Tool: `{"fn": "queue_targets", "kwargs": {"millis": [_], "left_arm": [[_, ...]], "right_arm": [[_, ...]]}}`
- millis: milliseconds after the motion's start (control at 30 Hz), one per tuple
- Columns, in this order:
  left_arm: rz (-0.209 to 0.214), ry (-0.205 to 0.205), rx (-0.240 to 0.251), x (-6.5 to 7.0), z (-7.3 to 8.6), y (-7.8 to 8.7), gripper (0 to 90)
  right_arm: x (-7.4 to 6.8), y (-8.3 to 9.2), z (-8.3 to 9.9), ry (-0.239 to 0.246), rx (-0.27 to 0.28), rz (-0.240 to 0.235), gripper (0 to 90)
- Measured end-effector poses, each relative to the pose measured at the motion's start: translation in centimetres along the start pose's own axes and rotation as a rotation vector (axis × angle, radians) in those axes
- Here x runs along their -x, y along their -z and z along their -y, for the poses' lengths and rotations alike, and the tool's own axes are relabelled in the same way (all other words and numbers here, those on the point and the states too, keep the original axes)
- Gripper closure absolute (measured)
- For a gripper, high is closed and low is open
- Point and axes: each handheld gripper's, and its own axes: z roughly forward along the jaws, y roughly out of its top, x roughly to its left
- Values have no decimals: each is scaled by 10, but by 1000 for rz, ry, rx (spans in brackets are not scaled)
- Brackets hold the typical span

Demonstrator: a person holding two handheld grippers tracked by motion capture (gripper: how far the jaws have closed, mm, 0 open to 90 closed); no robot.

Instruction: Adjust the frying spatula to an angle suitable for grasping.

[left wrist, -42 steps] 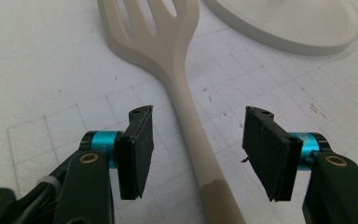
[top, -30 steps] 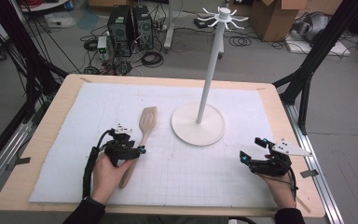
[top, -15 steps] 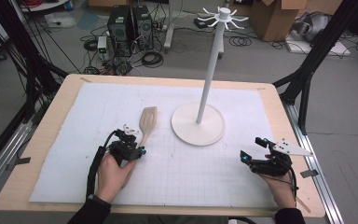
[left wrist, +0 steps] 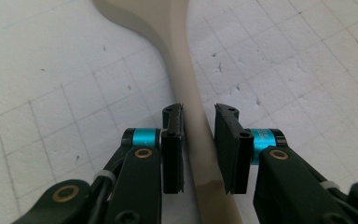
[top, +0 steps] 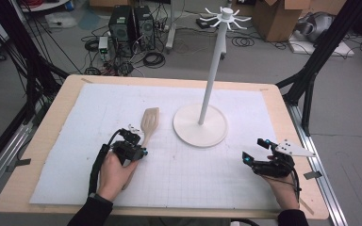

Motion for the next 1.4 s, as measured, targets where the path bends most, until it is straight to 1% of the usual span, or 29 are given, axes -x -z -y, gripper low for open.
{"fn": "queue_targets", "kwargs": {"millis": [100,167,233,267,333,367,400,433,467,500,533,567,600,633,667,700,733,767,833,900,967,1033,1167,1200,1233,1267,1300,1333,1400], "left_arm": [[-6,-11,7,1,1,0,743],[2,-24,13,0,1,1,754],[15,-57,20,-2,2,1,772],[21,-51,19,-3,2,1,773],[30,-59,21,-5,3,3,774],[44,-61,23,-7,3,4,774],[59,-57,37,-11,5,9,774],[59,-57,37,-11,5,9,774],[65,-57,49,-13,7,12,774],[69,-55,63,-16,8,15,774],[94,-57,91,-22,11,23,774],[94,-57,91,-22,11,23,774],[109,-59,106,-25,12,27,774],[127,-70,120,-27,13,32,774],[151,-81,137,-29,13,36,775],[168,-110,151,-31,13,41,774],[201,-174,176,-33,13,51,774],[201,-174,176,-33,13,51,774],[224,-244,198,-35,13,60,774],[229,-301,210,-36,12,68,774],[260,-332,213,-38,11,74,774],[284,-379,215,-37,9,77,774],[329,-468,212,-31,5,80,774],[341,-485,214,-29,4,79,774],[354,-496,212,-26,3,77,774],[376,-530,205,-21,1,72,774],[376,-530,205,-21,1,72,774],[389,-551,203,-17,1,70,774],[412,-595,202,-10,0,64,774]], "right_arm": [[0,0,0,0,2,-3,107],[1,-1,0,-6,0,-15,108],[0,-1,0,-3,-8,-27,133],[0,-2,0,5,-7,-34,133],[0,-2,0,0,-8,-40,133],[0,-2,0,0,-8,-40,133],[0,-1,0,8,-4,-55,133],[0,-1,0,8,-4,-55,133],[0,0,0,9,5,-90,137],[-1,0,-1,11,8,-107,138],[-1,0,-1,14,12,-125,139],[-1,0,-1,14,12,-125,139],[-2,1,-2,24,13,-148,140],[-2,1,-2,24,13,-148,140],[-3,0,-3,28,16,-163,140],[-3,0,-3,32,19,-178,141],[-5,1,-4,35,20,-207,141],[-5,1,-4,35,20,-207,141],[-6,0,-5,55,27,-227,141],[-7,0,-7,52,26,-238,140],[-8,1,-8,56,37,-243,141],[-8,2,-9,48,44,-246,141],[-7,4,-11,40,52,-254,141],[-7,4,-12,50,61,-257,141],[-7,4,-12,50,61,-257,141],[-7,5,-13,52,64,-260,141],[-7,5,-13,52,64,-260,141],[-8,5,-14,46,66,-264,142],[-8,5,-15,56,74,-269,142]]}}
